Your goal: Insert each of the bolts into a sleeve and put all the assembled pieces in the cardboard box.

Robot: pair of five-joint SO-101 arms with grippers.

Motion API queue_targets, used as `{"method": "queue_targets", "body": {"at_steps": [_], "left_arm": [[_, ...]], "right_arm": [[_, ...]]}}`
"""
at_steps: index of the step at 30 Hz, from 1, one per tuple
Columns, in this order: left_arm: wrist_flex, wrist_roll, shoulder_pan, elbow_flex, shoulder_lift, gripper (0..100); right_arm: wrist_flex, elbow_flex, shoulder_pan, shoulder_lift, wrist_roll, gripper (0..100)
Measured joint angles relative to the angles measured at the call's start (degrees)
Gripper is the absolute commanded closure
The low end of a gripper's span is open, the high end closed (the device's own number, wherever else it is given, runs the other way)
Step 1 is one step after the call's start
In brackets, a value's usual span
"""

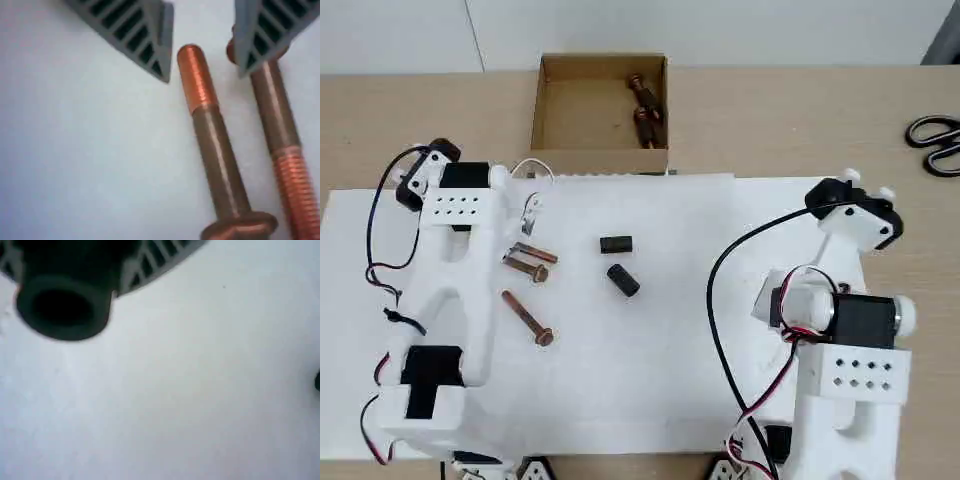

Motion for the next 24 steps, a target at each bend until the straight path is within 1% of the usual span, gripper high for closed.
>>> {"method": "queue_targets", "body": {"at_steps": [6, 13, 20, 24], "left_arm": [[-2.8, 0.0, -0.1, 0.0, 1.1, 91], [-3.9, 0.0, -0.3, -0.4, 7.0, 91], [-3.9, -0.5, -6.3, -5.9, 12.0, 91], [-3.7, -1.8, -6.8, -7.0, 14.1, 91]], "right_arm": [[0.0, 0.0, 0.0, 0.0, 0.0, 99.5], [0.0, 0.0, 0.0, 0.0, 0.0, 99.5], [0.0, 0.0, 0.0, 0.0, 0.0, 99.5], [0.0, 0.0, 0.0, 0.0, 0.0, 99.5]]}}
